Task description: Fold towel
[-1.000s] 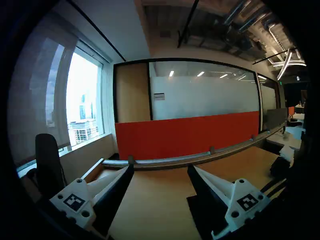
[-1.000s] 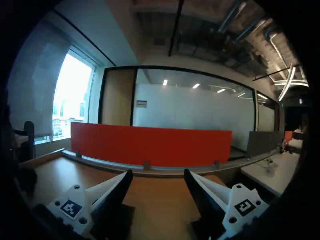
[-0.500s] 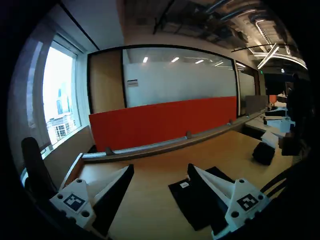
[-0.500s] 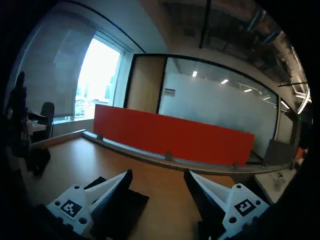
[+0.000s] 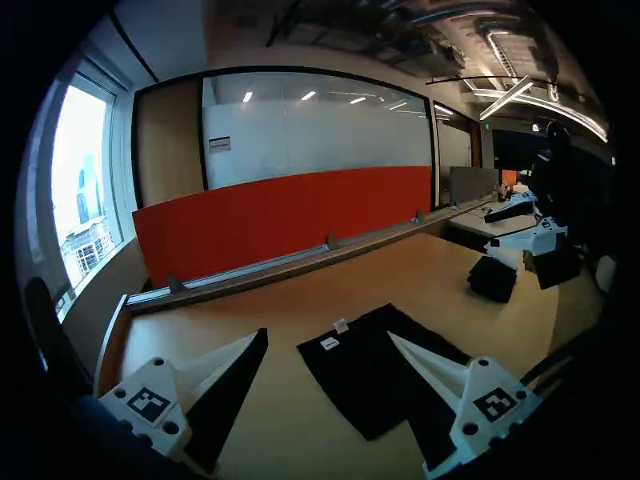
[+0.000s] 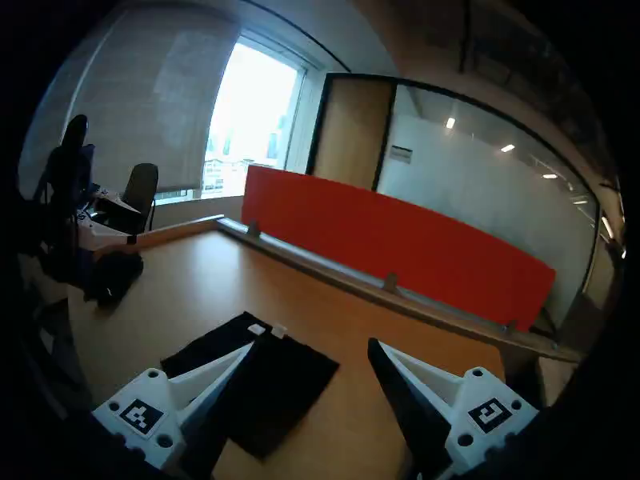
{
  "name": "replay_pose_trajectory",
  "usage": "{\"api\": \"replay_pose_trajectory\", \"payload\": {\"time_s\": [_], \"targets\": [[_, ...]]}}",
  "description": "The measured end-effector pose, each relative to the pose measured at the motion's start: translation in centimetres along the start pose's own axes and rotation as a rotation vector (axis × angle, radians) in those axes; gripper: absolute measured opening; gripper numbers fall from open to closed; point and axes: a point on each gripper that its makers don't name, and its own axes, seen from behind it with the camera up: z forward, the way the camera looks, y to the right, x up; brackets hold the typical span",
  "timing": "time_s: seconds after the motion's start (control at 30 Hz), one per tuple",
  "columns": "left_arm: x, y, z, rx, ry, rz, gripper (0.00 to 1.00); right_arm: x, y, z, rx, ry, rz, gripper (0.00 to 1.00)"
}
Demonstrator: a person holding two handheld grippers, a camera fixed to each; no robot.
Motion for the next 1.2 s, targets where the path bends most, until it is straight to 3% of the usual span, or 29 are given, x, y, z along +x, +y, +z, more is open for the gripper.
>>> {"api": "replay_pose_trajectory", "payload": {"time_s": [0.57, 0.77, 0.9, 1.2], "targets": [[-4.9, 3.4, 1.5, -0.059, -0.056, 0.011, 1.0, -5.0, -2.9, 1.8, 0.067, -0.086, -0.027, 1.0], [-7.2, 5.3, 2.3, -0.102, -0.084, 0.038, 1.0, -7.4, -3.5, 2.6, 0.081, -0.119, -0.041, 1.0], [-9.0, 5.9, 2.9, -0.111, -0.114, 0.057, 1.0, -8.9, -4.0, 3.1, 0.094, -0.14, -0.042, 1.0], [-12.6, 6.9, 4.1, -0.139, -0.175, 0.047, 1.0, -12.7, -5.2, 4.4, 0.118, -0.193, -0.029, 1.0]]}}
